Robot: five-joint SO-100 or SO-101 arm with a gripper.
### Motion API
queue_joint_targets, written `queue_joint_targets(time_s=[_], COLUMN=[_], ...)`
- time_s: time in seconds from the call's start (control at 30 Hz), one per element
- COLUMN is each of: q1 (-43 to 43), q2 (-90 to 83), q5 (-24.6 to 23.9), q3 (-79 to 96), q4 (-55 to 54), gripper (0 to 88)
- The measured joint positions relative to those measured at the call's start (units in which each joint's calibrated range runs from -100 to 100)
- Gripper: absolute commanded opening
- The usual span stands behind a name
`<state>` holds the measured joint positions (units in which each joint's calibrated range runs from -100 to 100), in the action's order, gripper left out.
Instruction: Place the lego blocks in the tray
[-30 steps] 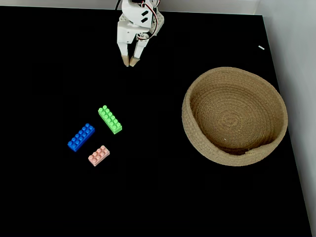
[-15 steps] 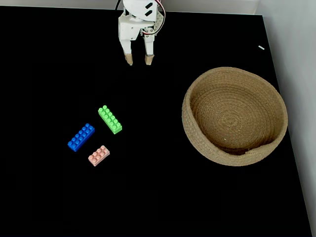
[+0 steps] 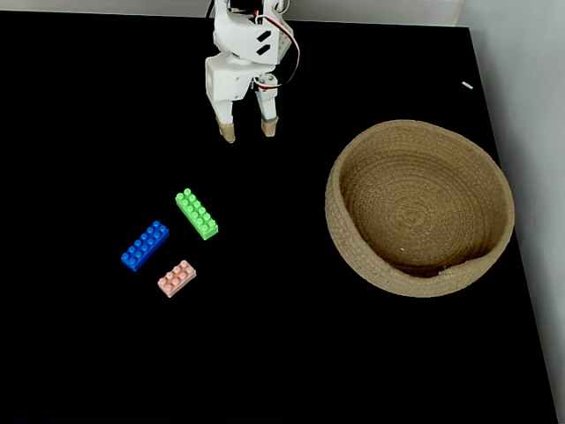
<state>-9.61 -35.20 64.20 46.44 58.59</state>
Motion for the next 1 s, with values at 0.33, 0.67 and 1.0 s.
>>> queue_joint_targets(time_s=[0.33,0.67,1.0], q1=[-6.8,-11.2,-9.0], q2=[13.1,28.0,36.5], q5=[5.2,8.7,9.9], q3=[-8.0,-19.4,-27.3], q4=[-3.7,-6.9,-7.2], gripper=[22.1,22.2,21.7])
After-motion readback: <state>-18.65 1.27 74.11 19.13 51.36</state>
